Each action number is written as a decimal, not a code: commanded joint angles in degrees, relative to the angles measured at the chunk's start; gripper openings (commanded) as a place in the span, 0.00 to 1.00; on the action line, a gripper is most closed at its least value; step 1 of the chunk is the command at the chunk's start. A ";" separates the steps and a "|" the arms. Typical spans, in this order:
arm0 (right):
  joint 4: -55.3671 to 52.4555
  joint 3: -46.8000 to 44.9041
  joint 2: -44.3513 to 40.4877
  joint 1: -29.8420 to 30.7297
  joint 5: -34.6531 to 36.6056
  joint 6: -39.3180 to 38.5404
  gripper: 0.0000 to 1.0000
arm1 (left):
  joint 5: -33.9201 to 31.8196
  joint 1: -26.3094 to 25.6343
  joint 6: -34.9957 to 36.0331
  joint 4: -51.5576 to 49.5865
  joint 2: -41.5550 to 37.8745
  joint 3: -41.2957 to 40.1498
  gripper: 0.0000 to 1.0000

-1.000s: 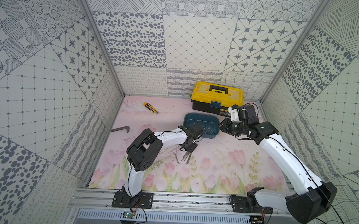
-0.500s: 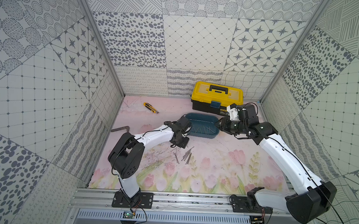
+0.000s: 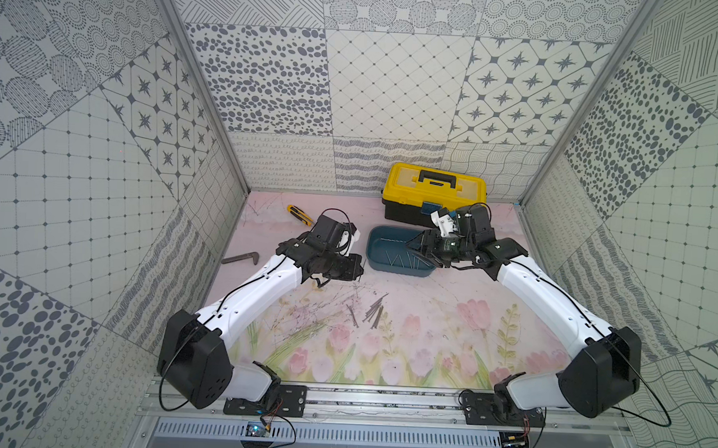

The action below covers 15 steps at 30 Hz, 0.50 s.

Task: Put the nails on the desktop into the storage box
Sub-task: Pick up the nail from the center of the board.

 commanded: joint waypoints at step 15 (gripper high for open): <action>17.52 7.96 7.83 7.12 -8.83 11.87 0.54 | 23.59 4.31 -22.58 21.76 -3.64 -0.40 0.00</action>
